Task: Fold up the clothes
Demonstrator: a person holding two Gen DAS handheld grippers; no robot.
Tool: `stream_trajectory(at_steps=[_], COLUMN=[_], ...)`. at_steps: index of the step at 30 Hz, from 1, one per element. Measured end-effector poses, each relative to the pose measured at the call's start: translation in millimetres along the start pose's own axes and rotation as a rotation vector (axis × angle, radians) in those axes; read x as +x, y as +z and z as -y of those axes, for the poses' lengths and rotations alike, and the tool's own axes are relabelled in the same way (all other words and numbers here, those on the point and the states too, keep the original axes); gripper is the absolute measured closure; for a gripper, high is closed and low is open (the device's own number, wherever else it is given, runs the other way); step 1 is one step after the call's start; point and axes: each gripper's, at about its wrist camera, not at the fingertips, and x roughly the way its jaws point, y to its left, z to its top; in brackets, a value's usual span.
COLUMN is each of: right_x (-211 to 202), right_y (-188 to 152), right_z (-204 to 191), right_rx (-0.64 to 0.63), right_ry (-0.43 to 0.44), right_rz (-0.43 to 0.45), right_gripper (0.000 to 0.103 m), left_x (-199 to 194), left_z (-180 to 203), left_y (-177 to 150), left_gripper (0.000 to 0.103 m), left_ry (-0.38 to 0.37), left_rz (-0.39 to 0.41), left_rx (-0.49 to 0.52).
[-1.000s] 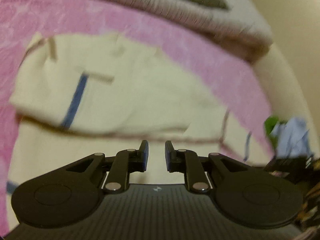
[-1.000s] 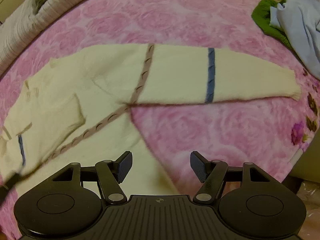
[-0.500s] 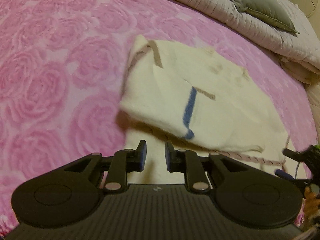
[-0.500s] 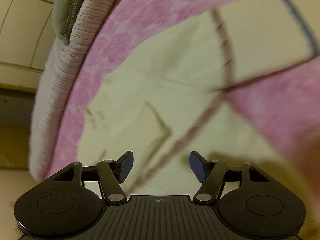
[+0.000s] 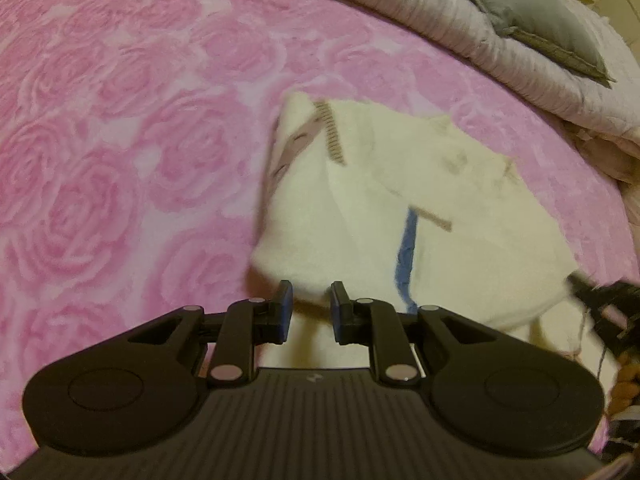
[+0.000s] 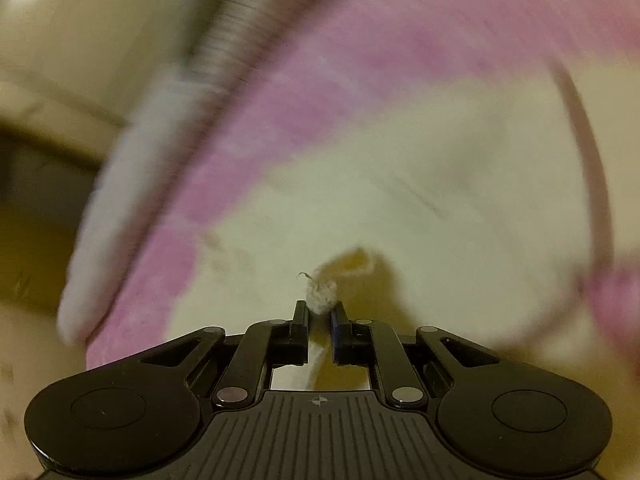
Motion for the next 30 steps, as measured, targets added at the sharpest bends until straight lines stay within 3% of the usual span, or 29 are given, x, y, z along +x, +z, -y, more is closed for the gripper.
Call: stream_trajectory(at_steps=[4, 9, 15, 19, 21, 26, 30], right_x=[-34.8, -17.8, -9.1, 3.4, 1.5, -10.2, -17.7], right_y=[13.0, 13.6, 12.1, 9.8, 4.0, -9.8, -20.0], right_z=[-4.6, 45.7, 49.1, 54.7, 43.7, 37.3, 38.2], right_rx=[-0.121, -0.033, -0.068, -0.085, -0.173, -0.260, -0.300], right_ry=[-0.068, -0.236, -0.278, -0.377, -0.420, -0.405, -0.391], right_rz=[0.126, 0.032, 0.017, -0.058, -0.046, -0.027, -0.029], right_gripper=[0.094, 0.094, 0.094, 0.089, 0.086, 0.079, 0.079], left_x=[11.3, 29.1, 36.1, 55.3, 60.3, 50.0, 66.1], left_z=[11.6, 25.2, 36.1, 45.9, 51.6, 68.3, 74.3], left_y=[0.9, -1.4, 5.4, 10.2, 11.0, 7.7, -8.7], left_gripper=[0.087, 0.088, 0.087, 0.083, 0.083, 0.080, 0.077], left_ry=[-0.024, -0.022, 0.027, 0.098, 0.119, 0.118, 0.162], left_rz=[-0.021, -0.064, -0.046, -0.081, -0.089, -0.016, -0.066], left_rx=[0.048, 0.090, 0.158, 0.247, 0.285, 0.329, 0.387])
